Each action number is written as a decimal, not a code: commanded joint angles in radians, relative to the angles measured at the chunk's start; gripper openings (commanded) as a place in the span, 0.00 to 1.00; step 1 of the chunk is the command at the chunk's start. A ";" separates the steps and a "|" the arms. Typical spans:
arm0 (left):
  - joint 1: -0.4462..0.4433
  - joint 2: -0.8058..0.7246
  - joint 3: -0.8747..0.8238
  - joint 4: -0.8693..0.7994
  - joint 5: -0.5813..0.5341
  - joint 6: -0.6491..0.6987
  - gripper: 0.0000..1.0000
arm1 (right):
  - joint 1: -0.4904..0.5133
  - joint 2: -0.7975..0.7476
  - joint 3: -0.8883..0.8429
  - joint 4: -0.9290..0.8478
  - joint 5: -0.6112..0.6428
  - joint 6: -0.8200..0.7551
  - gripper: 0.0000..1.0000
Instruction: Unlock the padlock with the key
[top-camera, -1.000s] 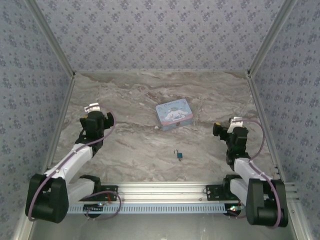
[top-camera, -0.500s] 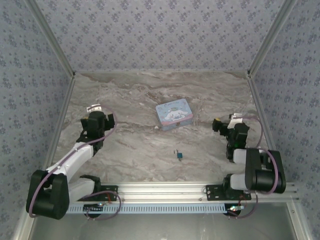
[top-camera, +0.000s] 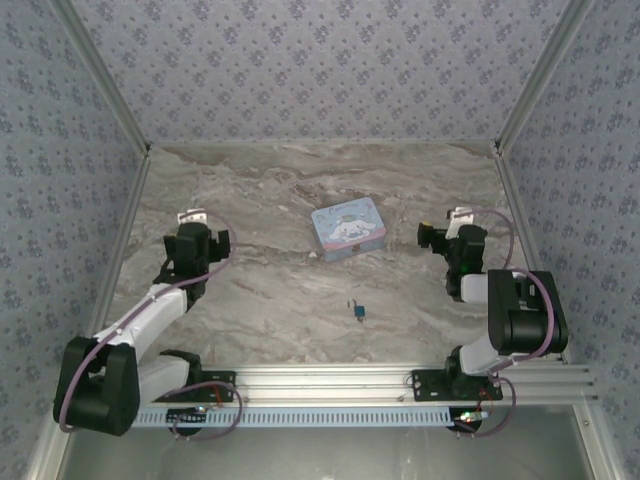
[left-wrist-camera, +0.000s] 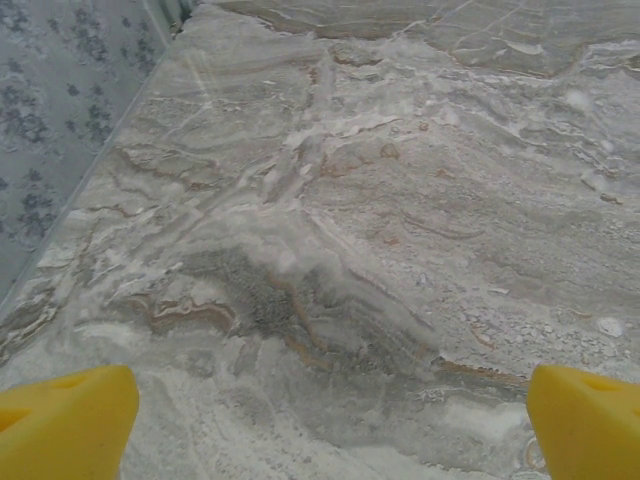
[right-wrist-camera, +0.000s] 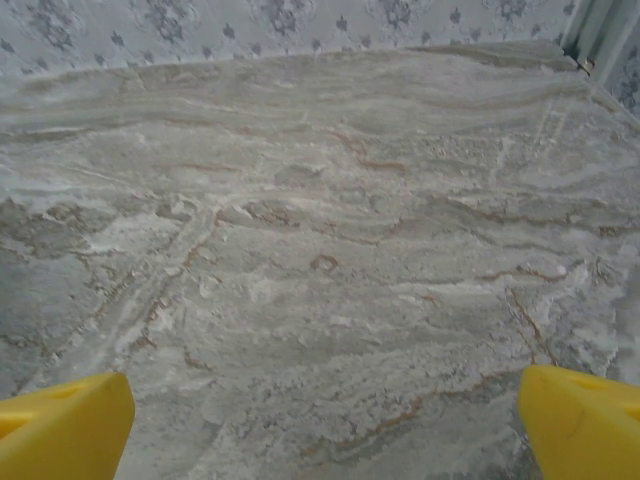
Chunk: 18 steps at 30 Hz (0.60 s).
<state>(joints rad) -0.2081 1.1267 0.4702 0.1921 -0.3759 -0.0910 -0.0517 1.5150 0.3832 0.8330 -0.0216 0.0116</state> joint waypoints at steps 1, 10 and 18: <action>0.017 0.013 -0.036 0.142 0.081 0.048 0.99 | 0.000 0.006 0.001 -0.025 0.026 -0.019 1.00; 0.090 0.134 -0.110 0.433 0.196 0.056 0.99 | 0.003 0.006 0.002 -0.026 0.032 -0.020 1.00; 0.123 0.189 -0.122 0.514 0.276 0.122 0.99 | 0.005 0.006 0.002 -0.026 0.035 -0.022 1.00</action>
<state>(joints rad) -0.1047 1.3071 0.3538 0.6117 -0.1577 -0.0067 -0.0517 1.5150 0.3832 0.8108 -0.0101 0.0063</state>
